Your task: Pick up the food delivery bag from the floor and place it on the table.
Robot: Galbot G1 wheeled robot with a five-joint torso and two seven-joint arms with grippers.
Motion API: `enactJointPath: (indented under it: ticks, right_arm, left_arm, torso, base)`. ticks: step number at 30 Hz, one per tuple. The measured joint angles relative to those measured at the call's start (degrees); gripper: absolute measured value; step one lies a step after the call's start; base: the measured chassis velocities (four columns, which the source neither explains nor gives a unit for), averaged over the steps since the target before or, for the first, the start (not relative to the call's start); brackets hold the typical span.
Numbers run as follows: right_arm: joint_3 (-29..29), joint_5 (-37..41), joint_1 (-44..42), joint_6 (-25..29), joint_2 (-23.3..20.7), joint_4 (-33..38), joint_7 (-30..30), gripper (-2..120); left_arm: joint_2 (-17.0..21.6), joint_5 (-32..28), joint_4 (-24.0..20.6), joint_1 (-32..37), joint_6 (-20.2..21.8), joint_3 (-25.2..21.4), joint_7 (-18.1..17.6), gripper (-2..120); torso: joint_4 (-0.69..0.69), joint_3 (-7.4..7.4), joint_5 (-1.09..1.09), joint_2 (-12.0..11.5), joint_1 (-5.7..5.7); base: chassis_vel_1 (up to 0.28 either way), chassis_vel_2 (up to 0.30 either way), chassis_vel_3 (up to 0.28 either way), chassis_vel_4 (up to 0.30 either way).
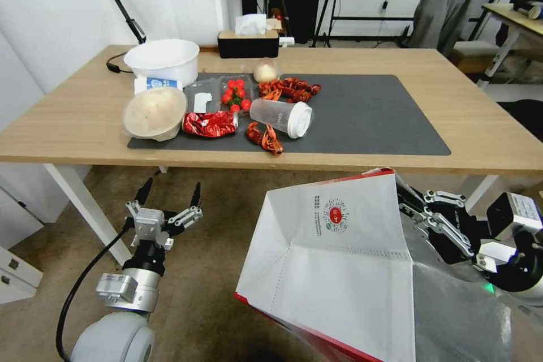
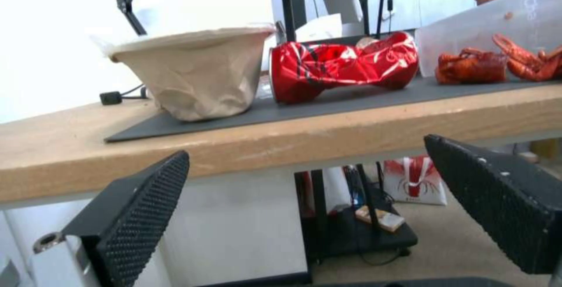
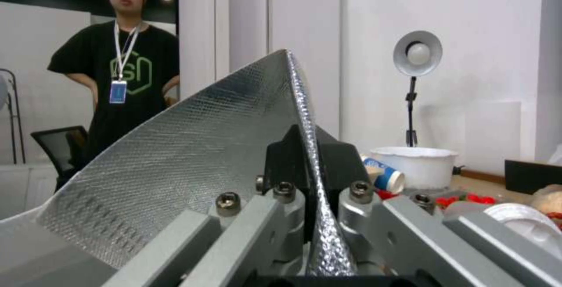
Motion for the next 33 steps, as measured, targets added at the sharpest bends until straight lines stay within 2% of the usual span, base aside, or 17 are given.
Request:
enactJointPath:
  ticks: [33]
  right_arm:
    - [-0.6, -0.5, -0.2, 0.1, 0.7, 0.3, 0.0, 0]
  left_arm:
    - [0.1, 0.2, -0.5, 0.4, -0.1, -0.1, -0.1, 100]
  torso:
    - [0.00, 4.93, 0.00, 8.4, 3.44]
  base:
    - [0.000, 0.000, 0.000, 0.000]
